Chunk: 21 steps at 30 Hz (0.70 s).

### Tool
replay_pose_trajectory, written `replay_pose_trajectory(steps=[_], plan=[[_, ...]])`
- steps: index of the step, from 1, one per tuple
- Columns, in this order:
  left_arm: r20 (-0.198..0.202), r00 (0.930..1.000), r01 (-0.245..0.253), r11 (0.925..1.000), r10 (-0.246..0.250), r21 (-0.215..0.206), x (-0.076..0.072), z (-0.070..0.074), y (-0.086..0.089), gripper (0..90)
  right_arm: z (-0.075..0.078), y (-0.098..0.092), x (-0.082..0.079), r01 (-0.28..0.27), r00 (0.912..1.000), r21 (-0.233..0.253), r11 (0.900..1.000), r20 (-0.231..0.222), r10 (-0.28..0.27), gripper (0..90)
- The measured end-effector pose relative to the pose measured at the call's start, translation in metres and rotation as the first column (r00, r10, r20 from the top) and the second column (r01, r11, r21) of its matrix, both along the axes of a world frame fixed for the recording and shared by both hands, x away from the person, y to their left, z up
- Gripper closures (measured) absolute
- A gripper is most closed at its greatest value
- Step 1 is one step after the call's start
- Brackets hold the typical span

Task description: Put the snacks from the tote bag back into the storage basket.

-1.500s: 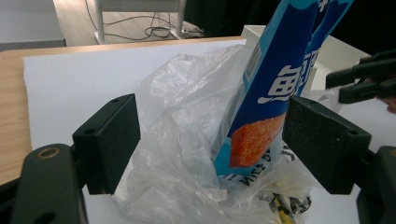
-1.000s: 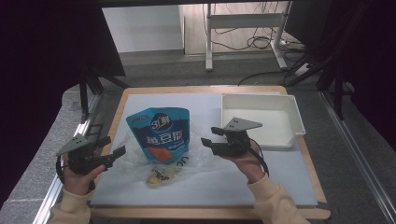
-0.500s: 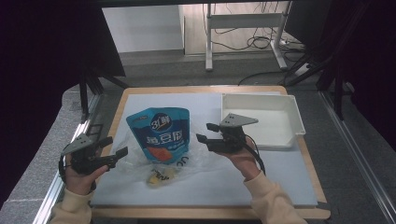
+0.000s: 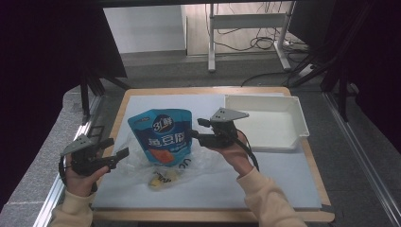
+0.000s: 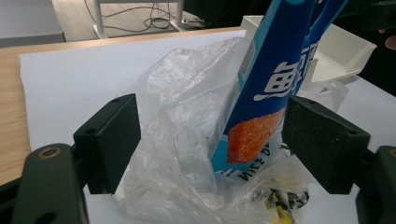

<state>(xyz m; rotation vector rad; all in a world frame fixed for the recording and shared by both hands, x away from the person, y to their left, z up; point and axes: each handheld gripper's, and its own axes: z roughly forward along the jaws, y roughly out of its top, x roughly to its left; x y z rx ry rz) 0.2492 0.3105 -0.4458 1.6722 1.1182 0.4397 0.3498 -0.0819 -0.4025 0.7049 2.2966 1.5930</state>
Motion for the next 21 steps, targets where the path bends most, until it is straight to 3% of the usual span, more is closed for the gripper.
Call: replay_pose_trajectory(steps=[13,21], plan=[[-0.016,0.9998,-0.009,0.9999,0.009,-0.007,0.000,-0.002,0.001,19.7,0.007,0.016,0.010,-0.017,0.9999,0.001,1.000,0.003,0.017,48.7],[-0.017,0.9998,-0.007,0.9999,0.007,-0.010,0.000,-0.002,0.001,19.6,0.013,0.028,0.019,-0.030,0.9995,0.032,0.999,-0.003,0.030,56.6]])
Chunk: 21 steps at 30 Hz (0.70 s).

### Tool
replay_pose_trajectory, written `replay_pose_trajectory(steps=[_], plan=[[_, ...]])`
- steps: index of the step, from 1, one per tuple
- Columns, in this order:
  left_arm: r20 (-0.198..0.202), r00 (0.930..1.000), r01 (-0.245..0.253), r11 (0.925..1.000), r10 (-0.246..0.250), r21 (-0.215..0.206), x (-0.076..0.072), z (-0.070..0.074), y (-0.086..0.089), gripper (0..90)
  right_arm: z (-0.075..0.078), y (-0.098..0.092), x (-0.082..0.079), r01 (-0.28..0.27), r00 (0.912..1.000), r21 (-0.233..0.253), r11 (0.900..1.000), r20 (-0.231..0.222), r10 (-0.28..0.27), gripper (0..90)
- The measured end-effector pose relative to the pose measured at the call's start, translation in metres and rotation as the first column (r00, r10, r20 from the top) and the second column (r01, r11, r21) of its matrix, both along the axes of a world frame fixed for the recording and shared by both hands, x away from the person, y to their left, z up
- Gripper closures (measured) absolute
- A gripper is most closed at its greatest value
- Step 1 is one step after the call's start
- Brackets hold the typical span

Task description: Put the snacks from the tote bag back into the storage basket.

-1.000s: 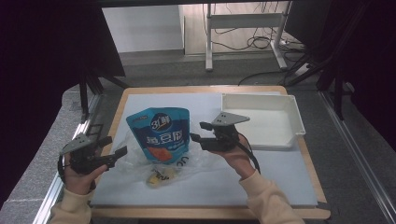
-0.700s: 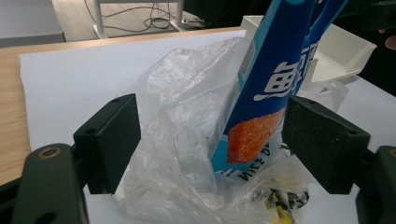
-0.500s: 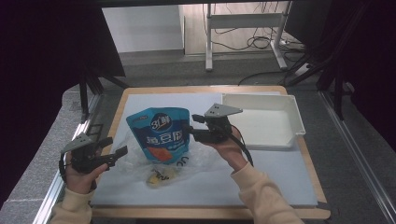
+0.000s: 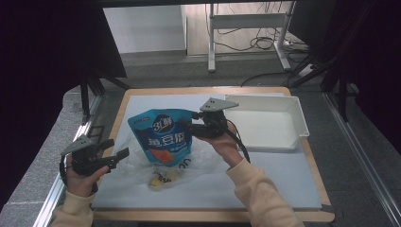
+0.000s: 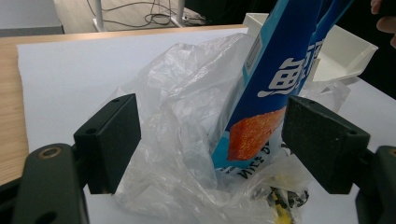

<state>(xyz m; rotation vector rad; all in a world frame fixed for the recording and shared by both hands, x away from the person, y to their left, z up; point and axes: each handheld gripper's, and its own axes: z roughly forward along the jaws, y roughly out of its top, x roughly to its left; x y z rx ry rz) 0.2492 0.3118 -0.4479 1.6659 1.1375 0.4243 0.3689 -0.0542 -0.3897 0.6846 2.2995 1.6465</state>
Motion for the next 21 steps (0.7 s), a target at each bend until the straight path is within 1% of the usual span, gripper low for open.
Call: replay_pose_trajectory(steps=[4,6,8,11,13,15,17,21], plan=[[-0.003,1.0000,-0.003,1.0000,0.003,-0.007,0.000,-0.001,0.001,19.6,0.000,0.008,0.004,-0.019,0.9998,-0.002,1.000,-0.011,0.019,62.7],[-0.007,1.0000,-0.002,1.0000,0.002,-0.008,0.001,-0.001,0.001,19.6,-0.001,0.013,0.005,-0.040,0.9990,-0.013,0.999,-0.020,0.039,66.7],[-0.008,1.0000,0.001,1.0000,-0.001,-0.005,0.001,-0.001,0.001,19.6,-0.002,0.017,0.005,-0.055,0.9984,-0.033,0.998,-0.016,0.054,70.7],[-0.009,1.0000,0.001,1.0000,-0.001,-0.005,0.001,-0.002,0.001,19.6,-0.002,0.018,0.005,-0.069,0.9976,-0.038,0.997,-0.012,0.069,77.0],[-0.012,0.9999,0.002,1.0000,-0.002,-0.006,0.001,-0.002,0.000,19.6,-0.002,0.017,0.007,-0.089,0.9959,-0.036,0.995,-0.014,0.089,79.3],[-0.013,0.9999,0.003,1.0000,-0.003,-0.004,0.001,-0.002,0.000,19.5,-0.003,0.016,0.008,-0.117,0.9931,-0.034,0.993,-0.005,0.117,82.6],[-0.013,0.9999,0.004,1.0000,-0.004,-0.004,0.001,-0.002,0.000,19.5,-0.003,0.015,0.010,-0.135,0.9908,-0.021,0.991,-0.013,0.135,85.3],[-0.014,0.9999,0.004,1.0000,-0.004,-0.004,0.001,-0.002,0.000,19.5,-0.005,0.014,0.014,-0.160,0.9871,-0.013,0.987,-0.006,0.160,87.2]])
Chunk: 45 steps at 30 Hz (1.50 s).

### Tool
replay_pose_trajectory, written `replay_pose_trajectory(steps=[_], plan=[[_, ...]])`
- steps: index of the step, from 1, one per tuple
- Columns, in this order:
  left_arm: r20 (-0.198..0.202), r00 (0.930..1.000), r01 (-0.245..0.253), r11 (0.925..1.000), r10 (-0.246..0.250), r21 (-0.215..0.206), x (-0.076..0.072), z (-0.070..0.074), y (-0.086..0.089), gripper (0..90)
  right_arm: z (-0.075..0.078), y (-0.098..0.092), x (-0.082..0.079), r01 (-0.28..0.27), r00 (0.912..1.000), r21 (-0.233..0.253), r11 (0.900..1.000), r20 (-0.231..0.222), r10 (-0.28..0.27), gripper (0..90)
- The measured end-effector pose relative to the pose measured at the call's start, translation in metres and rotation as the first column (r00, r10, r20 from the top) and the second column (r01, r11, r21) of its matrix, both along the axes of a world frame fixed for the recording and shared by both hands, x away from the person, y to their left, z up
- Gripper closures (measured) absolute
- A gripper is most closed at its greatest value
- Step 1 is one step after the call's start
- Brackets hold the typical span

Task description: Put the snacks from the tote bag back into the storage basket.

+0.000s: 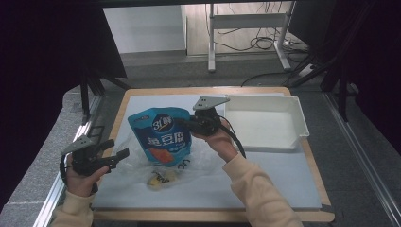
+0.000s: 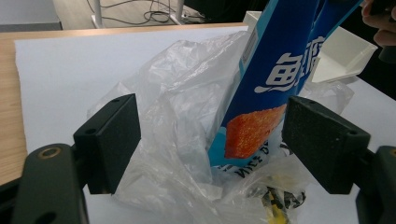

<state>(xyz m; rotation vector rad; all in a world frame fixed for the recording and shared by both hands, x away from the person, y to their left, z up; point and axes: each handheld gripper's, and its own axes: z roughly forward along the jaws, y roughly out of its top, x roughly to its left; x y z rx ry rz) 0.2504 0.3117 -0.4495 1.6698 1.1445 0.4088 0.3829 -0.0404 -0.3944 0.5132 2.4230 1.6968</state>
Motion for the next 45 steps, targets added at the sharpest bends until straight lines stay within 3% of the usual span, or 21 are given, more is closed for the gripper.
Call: replay_pose_trajectory(steps=[8,27,45], plan=[[-0.004,1.0000,0.001,1.0000,-0.001,0.001,0.000,-0.001,0.000,19.4,-0.002,-0.001,0.005,-0.035,0.9993,0.032,0.999,-0.013,0.035,88.3],[-0.019,0.9998,0.003,1.0000,-0.003,0.000,0.002,-0.004,0.000,19.6,-0.007,0.002,0.006,-0.059,0.9966,0.126,0.990,-0.050,0.066,88.9],[-0.020,0.9998,0.007,1.0000,-0.007,-0.001,0.001,-0.003,0.001,19.6,-0.001,0.013,-0.004,-0.104,0.9914,0.152,0.983,-0.063,0.115,89.0]])
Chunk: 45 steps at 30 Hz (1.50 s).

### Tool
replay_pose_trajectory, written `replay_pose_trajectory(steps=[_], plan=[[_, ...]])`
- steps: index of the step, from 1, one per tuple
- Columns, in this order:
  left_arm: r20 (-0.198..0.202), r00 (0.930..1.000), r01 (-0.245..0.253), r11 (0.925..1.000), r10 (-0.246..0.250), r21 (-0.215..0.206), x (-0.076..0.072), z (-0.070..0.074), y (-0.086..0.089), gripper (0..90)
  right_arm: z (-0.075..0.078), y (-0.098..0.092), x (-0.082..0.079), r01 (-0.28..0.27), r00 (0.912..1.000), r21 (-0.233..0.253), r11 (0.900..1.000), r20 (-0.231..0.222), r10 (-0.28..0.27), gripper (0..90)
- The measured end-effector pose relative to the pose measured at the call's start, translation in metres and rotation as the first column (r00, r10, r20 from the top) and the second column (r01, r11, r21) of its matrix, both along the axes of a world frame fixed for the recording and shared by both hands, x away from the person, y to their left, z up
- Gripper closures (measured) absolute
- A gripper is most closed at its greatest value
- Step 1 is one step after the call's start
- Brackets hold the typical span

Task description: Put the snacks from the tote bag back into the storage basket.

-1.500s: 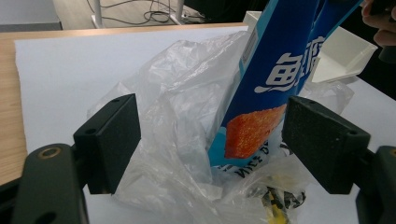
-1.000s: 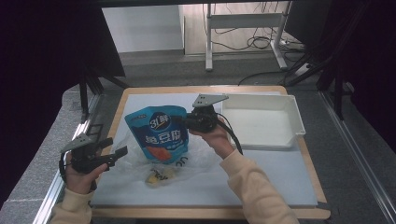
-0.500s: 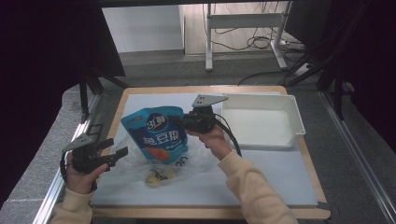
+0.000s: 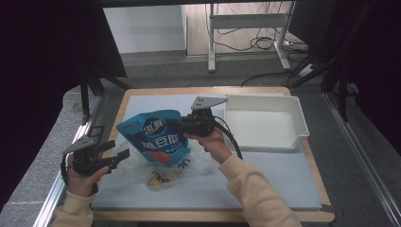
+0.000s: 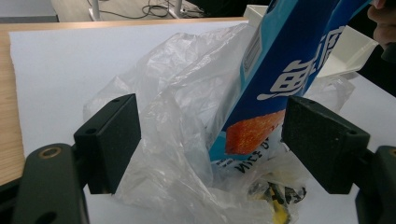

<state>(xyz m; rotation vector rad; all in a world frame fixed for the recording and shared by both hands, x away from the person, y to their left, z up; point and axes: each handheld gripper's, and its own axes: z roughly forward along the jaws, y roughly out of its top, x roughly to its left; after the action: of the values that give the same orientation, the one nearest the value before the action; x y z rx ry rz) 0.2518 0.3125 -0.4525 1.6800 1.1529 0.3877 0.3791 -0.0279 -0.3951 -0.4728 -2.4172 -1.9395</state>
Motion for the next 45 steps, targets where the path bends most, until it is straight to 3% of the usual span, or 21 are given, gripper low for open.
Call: replay_pose_trajectory(steps=[12,23,38,45], plan=[[0.000,1.0000,0.003,1.0000,-0.003,0.004,0.000,0.000,0.000,19.9,0.018,-0.004,-0.009,-0.014,0.9998,0.061,0.998,0.015,0.014,89.0],[-0.001,1.0000,0.005,1.0000,-0.005,0.007,0.000,-0.001,0.000,19.8,0.044,-0.013,-0.012,0.010,0.9990,0.098,0.995,0.041,-0.015,89.1],[-0.004,1.0000,0.001,1.0000,-0.001,0.008,0.001,-0.002,-0.001,19.8,0.081,-0.052,-0.012,0.060,0.9938,0.180,0.982,0.081,-0.076,89.0],[-0.006,1.0000,-0.002,1.0000,0.002,0.006,0.001,-0.002,-0.001,19.8,0.093,-0.072,-0.008,0.113,0.9874,0.168,0.979,0.091,-0.130,89.1]])
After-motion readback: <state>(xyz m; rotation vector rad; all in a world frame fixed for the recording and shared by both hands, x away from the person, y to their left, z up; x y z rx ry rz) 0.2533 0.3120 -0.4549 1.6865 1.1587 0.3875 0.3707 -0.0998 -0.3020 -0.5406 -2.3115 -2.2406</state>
